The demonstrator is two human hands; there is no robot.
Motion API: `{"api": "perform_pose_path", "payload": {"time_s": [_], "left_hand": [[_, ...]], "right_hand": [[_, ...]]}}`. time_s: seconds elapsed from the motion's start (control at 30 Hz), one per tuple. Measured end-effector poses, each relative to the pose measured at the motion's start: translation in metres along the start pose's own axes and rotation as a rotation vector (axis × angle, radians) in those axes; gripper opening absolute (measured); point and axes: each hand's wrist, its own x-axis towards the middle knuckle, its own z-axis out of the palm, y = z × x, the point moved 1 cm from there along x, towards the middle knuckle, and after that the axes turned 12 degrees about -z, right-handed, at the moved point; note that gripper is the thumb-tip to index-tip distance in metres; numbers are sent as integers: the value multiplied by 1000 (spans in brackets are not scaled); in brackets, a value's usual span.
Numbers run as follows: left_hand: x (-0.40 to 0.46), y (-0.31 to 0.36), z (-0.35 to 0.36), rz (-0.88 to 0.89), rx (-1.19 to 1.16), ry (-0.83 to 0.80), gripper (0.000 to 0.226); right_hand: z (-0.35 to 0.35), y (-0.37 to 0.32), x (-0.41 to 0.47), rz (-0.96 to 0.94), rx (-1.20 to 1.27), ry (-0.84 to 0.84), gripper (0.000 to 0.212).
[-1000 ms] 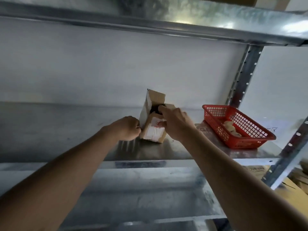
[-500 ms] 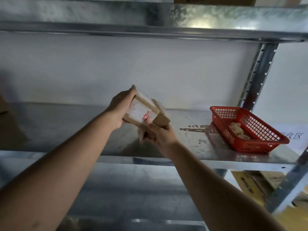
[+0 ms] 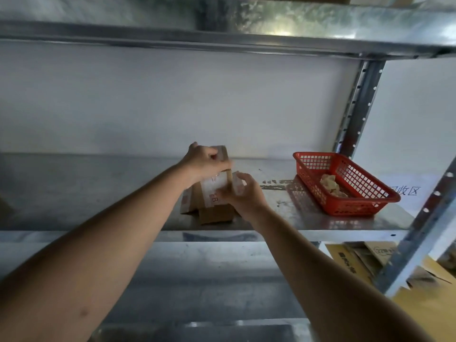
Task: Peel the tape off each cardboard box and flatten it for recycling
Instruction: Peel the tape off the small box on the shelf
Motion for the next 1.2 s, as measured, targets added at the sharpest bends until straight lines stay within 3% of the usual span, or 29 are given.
{"api": "perform_pose_path", "payload": {"time_s": [0.03, 0.1, 0.2, 0.4, 0.6, 0.67, 0.77, 0.87, 1.03, 1.2], "left_hand": [[1, 1, 5, 12, 55, -45, 55], [6, 3, 11, 42, 54, -119, 44], [8, -2, 10, 67, 78, -145, 38], [19, -3, -16, 5, 257, -171, 42], [26, -25, -28, 70, 578, 56, 49], [31, -30, -26, 136, 535, 67, 43], [41, -36, -23, 193, 326, -66, 38], [42, -44, -21, 204, 191, -116, 38], [40, -49, -18, 279, 168, -114, 38], [44, -54, -18, 327, 163, -71, 40]], "right_hand": [[-5, 4, 0, -7, -96, 6, 92], [-14, 8, 0, -54, -260, 8, 99], [-22, 5, 0, -149, -196, -10, 102], [-22, -6, 7, -324, -127, -22, 69], [-22, -15, 14, -464, -354, 30, 64], [-18, -26, 12, -611, -478, -56, 65], [-12, -42, 8, -717, -512, -172, 53], [-10, -52, 8, -748, -570, -145, 43], [-6, -61, 8, -800, -677, -95, 19], [-1, -68, 1, -760, -709, -53, 19]]}}
